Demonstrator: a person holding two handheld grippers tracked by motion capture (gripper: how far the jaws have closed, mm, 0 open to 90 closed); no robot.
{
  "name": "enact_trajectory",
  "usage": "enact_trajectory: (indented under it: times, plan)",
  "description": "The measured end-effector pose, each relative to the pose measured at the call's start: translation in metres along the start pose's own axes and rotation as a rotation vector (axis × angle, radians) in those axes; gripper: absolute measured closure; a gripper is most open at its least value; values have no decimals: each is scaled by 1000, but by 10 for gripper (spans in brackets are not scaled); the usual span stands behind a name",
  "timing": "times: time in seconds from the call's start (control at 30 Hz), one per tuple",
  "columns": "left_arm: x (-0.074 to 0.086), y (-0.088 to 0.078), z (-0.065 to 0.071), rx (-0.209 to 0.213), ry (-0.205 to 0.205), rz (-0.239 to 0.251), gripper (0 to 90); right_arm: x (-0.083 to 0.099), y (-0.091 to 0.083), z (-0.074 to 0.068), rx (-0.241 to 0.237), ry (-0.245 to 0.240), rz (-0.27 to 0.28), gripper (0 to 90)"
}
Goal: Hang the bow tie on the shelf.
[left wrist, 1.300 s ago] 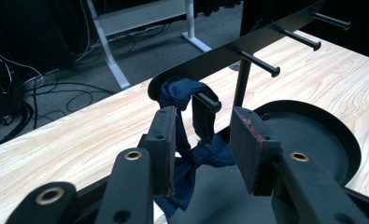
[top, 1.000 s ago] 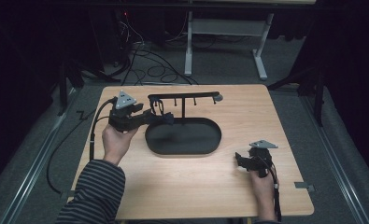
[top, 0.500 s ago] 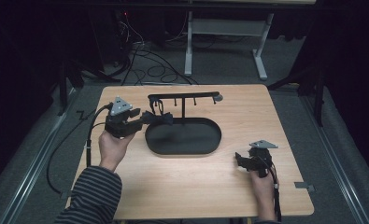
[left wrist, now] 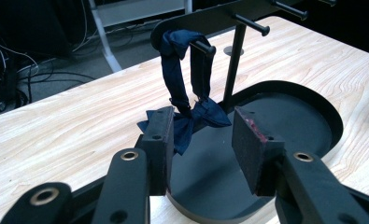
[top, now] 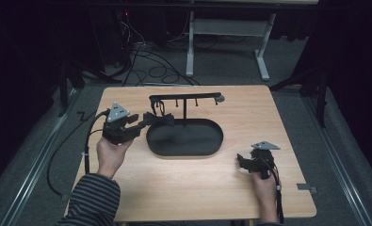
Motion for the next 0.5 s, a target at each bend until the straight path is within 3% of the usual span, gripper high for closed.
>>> enact_trajectory:
  times: [0.5]
  plan:
    - [12, -2, 3, 11, -15, -11, 594, 0, 0, 0, 0, -2, 0, 250]
Point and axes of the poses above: each handheld gripper's, and its own axes: y roughly forward along the jaws, x roughly out of its underside, z roughly to its right, the point moved 4 cm from there along y, roughly forward along the jaws, and after that the axes turned 6 degrees about y, right-handed, at the moved point
